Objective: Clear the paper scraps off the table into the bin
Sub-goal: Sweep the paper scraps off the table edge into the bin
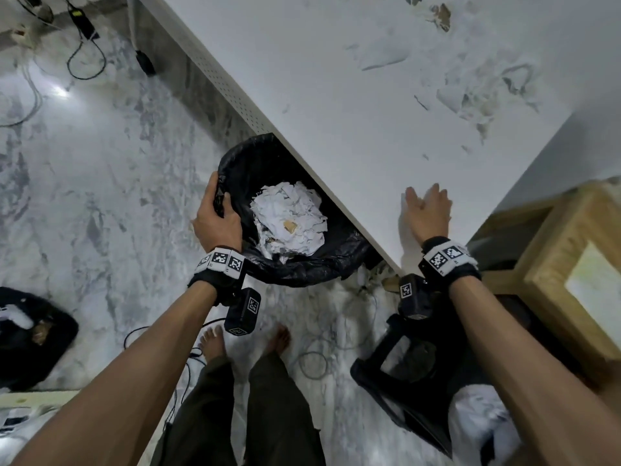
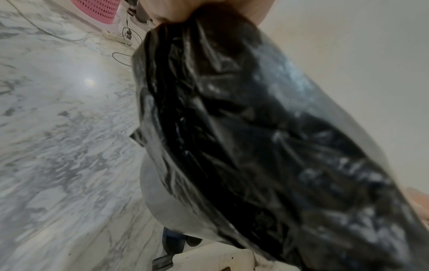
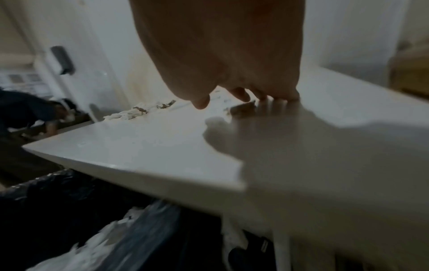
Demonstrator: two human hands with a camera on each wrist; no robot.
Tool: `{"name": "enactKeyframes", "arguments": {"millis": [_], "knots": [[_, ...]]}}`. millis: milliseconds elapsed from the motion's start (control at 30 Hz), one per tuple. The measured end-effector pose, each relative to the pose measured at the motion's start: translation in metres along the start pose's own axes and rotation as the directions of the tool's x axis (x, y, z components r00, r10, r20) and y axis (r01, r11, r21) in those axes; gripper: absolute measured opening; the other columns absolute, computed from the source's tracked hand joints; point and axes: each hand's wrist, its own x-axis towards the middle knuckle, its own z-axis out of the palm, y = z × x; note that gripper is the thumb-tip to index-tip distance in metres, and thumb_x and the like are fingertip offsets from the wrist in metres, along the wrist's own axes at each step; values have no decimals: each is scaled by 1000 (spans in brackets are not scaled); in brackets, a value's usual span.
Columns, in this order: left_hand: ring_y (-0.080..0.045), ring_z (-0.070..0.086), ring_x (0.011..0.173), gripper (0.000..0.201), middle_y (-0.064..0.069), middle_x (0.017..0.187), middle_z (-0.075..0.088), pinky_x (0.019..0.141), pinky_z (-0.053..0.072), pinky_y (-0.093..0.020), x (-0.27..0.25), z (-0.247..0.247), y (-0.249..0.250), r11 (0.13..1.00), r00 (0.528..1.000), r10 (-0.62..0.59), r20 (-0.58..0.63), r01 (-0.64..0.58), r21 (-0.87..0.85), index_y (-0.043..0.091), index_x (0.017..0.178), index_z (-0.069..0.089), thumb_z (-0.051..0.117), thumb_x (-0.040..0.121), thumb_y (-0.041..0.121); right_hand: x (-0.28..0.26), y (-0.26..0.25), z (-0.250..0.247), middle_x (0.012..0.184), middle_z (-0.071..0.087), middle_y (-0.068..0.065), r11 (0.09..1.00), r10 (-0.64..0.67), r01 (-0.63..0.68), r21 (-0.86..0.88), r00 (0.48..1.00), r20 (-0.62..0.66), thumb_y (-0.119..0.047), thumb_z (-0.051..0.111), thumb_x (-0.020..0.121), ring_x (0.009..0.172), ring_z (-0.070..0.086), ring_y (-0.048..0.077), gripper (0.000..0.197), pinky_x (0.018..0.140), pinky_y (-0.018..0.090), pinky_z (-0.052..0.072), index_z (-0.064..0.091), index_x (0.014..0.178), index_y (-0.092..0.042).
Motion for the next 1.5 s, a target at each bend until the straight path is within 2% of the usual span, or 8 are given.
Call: {"name": "enactKeyframes", "arguments": {"millis": [100,333,500,667,833,1000,1367,1500], "knots": [[6,51,108,41,9,127,61,82,28,12,-2,2,-1,1000,1000,-3,7,3,-8,33,132,53,51,94,17,-25,-12,23,160,-8,13,999,4,-7,54,999,52,-48,27,101,147,-10,27,70,118,44,-7,4,152,-6],[15,44,102,41,9,127,60,82,27,13,7,1,0,999,999,31,16,-31,-14,28,132,54,51,94,14,-62,-85,66,158,-16,14,977,-214,209,53,968,133,-43,25,101,146,-18,26,67,117,41,-13,-3,152,-9],[4,52,108,40,8,127,61,75,25,15,23,-1,3,1000,1000,11,16,-11,-17,31,131,54,51,94,16,-73,-124,61,159,13,4,861,-472,417,289,868,153,-39,36,102,148,6,17,47,119,35,3,35,146,-24],[-5,54,119,39,7,130,59,87,30,7,46,-9,2,999,999,42,-15,-42,-34,30,131,55,51,94,17,-15,-107,24,161,9,3,945,-272,286,157,957,-103,-39,41,100,148,4,21,56,119,39,6,26,150,-20],[-4,53,119,39,7,131,58,86,31,8,70,-15,-1,997,998,56,-32,-58,-49,30,131,55,51,94,18,41,-64,1,160,-9,12,998,35,-33,60,999,-36,-41,39,99,147,-10,27,73,120,42,-1,1,152,-7],[-6,54,119,38,6,130,59,78,25,15,90,-17,3,997,996,30,-82,-36,-73,28,131,55,51,95,18,40,-94,29,160,-12,10,996,-85,87,-17,993,81,-48,25,100,147,-12,26,72,119,41,-8,-3,152,-6],[-7,53,120,38,6,132,57,77,23,16,106,-19,-3,998,996,36,-81,-40,-46,30,131,54,51,95,18,2,-219,80,161,3,1,807,-557,587,-57,790,257,-48,24,101,147,-6,30,62,118,51,-4,13,153,-17],[-7,53,120,39,5,133,57,77,24,16,104,-23,-5,998,996,34,-78,-38,-51,30,132,54,51,95,17,-39,-214,90,155,28,-8,737,-657,673,58,694,296,-42,31,102,148,-1,23,45,119,47,-7,45,140,-24]]}}
